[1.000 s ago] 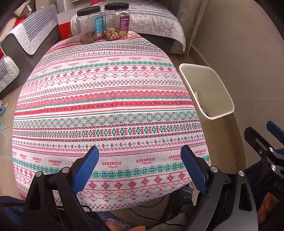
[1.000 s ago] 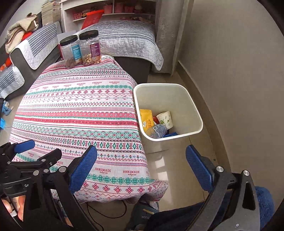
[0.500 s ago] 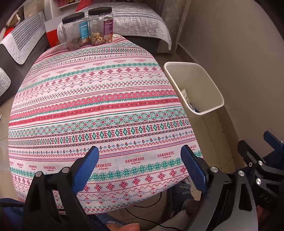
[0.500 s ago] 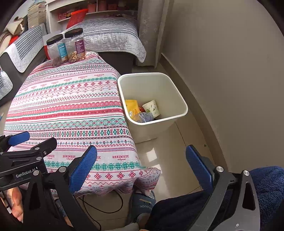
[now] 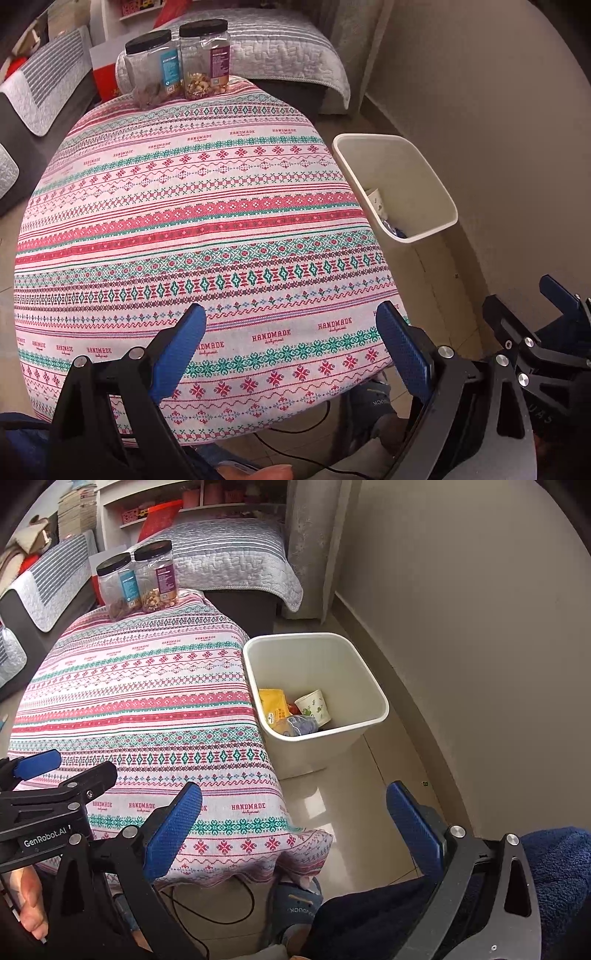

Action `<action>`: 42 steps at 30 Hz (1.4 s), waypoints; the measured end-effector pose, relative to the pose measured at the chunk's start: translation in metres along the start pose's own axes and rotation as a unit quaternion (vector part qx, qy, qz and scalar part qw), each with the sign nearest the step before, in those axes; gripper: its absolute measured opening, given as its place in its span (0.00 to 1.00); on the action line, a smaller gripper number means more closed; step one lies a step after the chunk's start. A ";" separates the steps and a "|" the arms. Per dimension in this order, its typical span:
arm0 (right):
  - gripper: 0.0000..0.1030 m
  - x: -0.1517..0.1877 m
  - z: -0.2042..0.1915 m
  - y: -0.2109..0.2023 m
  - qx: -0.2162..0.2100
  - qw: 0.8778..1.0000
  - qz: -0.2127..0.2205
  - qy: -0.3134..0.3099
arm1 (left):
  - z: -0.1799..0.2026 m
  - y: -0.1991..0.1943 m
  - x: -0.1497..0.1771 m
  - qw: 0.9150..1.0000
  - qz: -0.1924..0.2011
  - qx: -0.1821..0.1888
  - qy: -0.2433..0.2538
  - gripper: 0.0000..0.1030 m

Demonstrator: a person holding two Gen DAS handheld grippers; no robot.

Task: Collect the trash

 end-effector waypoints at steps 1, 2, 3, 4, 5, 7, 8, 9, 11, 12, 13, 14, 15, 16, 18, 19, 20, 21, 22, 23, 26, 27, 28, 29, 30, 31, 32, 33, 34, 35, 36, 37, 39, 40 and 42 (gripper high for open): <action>0.93 0.000 0.000 -0.001 0.000 1.000 0.001 0.000 | 0.000 0.000 0.000 1.000 0.000 0.000 0.000 0.88; 0.93 0.000 0.000 -0.001 0.001 1.000 0.002 -0.001 | 0.000 0.000 0.000 1.000 0.000 0.000 0.000 0.88; 0.93 0.000 0.000 -0.001 0.000 1.000 0.002 -0.001 | 0.000 0.000 0.000 1.000 0.001 0.000 0.000 0.88; 0.93 0.000 0.000 -0.001 0.000 1.000 0.002 -0.001 | 0.000 -0.001 0.000 1.000 0.002 0.000 0.001 0.88; 0.93 0.000 0.000 0.000 0.001 1.000 0.001 -0.002 | 0.001 -0.001 0.000 1.000 0.002 0.001 0.001 0.88; 0.93 0.000 -0.001 0.000 0.001 1.000 0.002 -0.001 | 0.001 -0.002 -0.001 1.000 0.004 0.002 0.001 0.88; 0.93 0.000 -0.001 0.000 0.000 1.000 0.002 -0.002 | 0.000 -0.002 -0.001 1.000 0.004 0.002 0.001 0.88; 0.93 0.000 -0.001 0.000 0.001 1.000 0.001 -0.002 | 0.000 -0.002 -0.001 1.000 0.004 0.001 0.002 0.88; 0.93 0.000 -0.001 0.000 0.000 1.000 0.002 -0.003 | 0.000 -0.002 -0.001 1.000 0.005 0.001 0.002 0.88; 0.93 0.000 -0.002 -0.001 0.000 1.000 0.003 -0.003 | 0.000 -0.002 -0.001 1.000 0.005 0.001 0.002 0.88; 0.93 0.000 -0.002 0.000 0.001 1.000 0.002 -0.003 | 0.000 -0.003 -0.001 1.000 0.006 0.001 0.002 0.88; 0.93 0.000 -0.002 0.000 0.001 1.000 0.002 -0.004 | 0.000 -0.003 -0.001 1.000 0.007 0.001 0.003 0.88; 0.93 0.000 -0.003 0.000 -0.001 1.000 0.002 -0.004 | 0.000 -0.003 -0.001 1.000 0.007 0.000 0.003 0.88; 0.93 0.000 -0.003 -0.001 -0.001 1.000 0.003 -0.004 | 0.000 -0.003 -0.001 1.000 0.007 0.000 0.003 0.88; 0.93 0.000 -0.003 -0.001 0.000 1.000 0.003 -0.005 | 0.000 -0.003 -0.001 1.000 0.007 0.001 0.003 0.88; 0.93 0.000 -0.003 -0.001 -0.001 1.000 0.003 -0.004 | 0.000 -0.003 -0.002 1.000 0.008 0.001 0.003 0.88; 0.93 0.000 -0.003 -0.001 -0.001 1.000 0.005 -0.004 | 0.000 -0.003 -0.002 1.000 0.008 0.001 0.003 0.88; 0.93 0.000 -0.003 -0.002 0.000 1.000 0.005 -0.003 | 0.000 -0.003 -0.002 1.000 0.008 0.001 0.003 0.88; 0.93 0.000 -0.003 -0.001 0.000 1.000 0.004 -0.003 | 0.000 -0.003 -0.001 1.000 0.008 0.001 0.003 0.88; 0.93 0.000 -0.003 -0.001 -0.001 1.000 0.004 -0.003 | 0.000 -0.003 -0.001 1.000 0.007 0.001 0.004 0.88; 0.93 0.000 -0.003 -0.001 -0.001 1.000 0.005 -0.003 | 0.001 -0.002 -0.001 1.000 0.007 0.000 0.004 0.88; 0.93 -0.001 -0.003 -0.001 -0.002 1.000 0.005 -0.003 | 0.001 -0.002 -0.001 1.000 0.007 0.000 0.005 0.88; 0.93 -0.001 -0.003 -0.001 -0.002 1.000 0.006 -0.003 | 0.001 -0.002 -0.001 1.000 0.007 0.000 0.004 0.88; 0.93 0.000 -0.003 -0.001 -0.002 1.000 0.006 -0.002 | 0.001 -0.002 -0.001 1.000 0.006 0.000 0.004 0.88; 0.93 0.000 -0.003 -0.001 -0.001 1.000 0.006 -0.002 | 0.001 -0.002 -0.001 1.000 0.006 0.000 0.004 0.88; 0.93 0.000 -0.003 -0.001 -0.001 1.000 0.005 -0.001 | 0.001 -0.002 -0.001 1.000 0.007 0.000 0.004 0.88; 0.93 0.000 -0.003 -0.002 -0.001 1.000 0.005 -0.001 | 0.001 -0.002 -0.001 1.000 0.006 0.000 0.004 0.88; 0.93 0.000 -0.003 -0.002 -0.001 1.000 0.005 -0.001 | 0.001 -0.002 -0.001 1.000 0.006 0.001 0.004 0.88; 0.93 0.000 -0.003 -0.002 -0.001 1.000 0.006 -0.001 | 0.001 -0.002 -0.001 1.000 0.006 0.000 0.004 0.88; 0.93 0.000 -0.003 -0.002 -0.001 1.000 0.005 -0.001 | 0.001 -0.002 -0.001 1.000 0.006 0.000 0.005 0.88; 0.93 0.000 -0.003 -0.002 -0.001 1.000 0.005 -0.001 | 0.001 -0.002 -0.001 1.000 0.006 0.000 0.005 0.88; 0.93 0.000 -0.003 -0.002 -0.001 1.000 0.005 -0.001 | 0.001 -0.002 -0.001 1.000 0.006 0.000 0.005 0.88; 0.93 0.000 -0.004 -0.002 -0.001 1.000 0.006 -0.001 | 0.001 -0.002 -0.001 1.000 0.006 0.001 0.005 0.88; 0.93 0.000 -0.004 -0.002 0.000 1.000 0.004 -0.002 | 0.001 -0.002 -0.002 1.000 0.006 0.001 0.006 0.88; 0.93 0.000 -0.004 -0.003 -0.001 1.000 0.006 -0.002 | 0.001 -0.002 -0.002 1.000 0.007 0.001 0.007 0.88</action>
Point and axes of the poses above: each gripper's, at about its wrist camera, not at the fingertips, and y roughly the way its jaws point, z to its right, x to its underside, the point moved 3 cm from there along y, roughly the way its jaws point, and after that the axes turned 12 degrees about z, right-handed, at the moved point
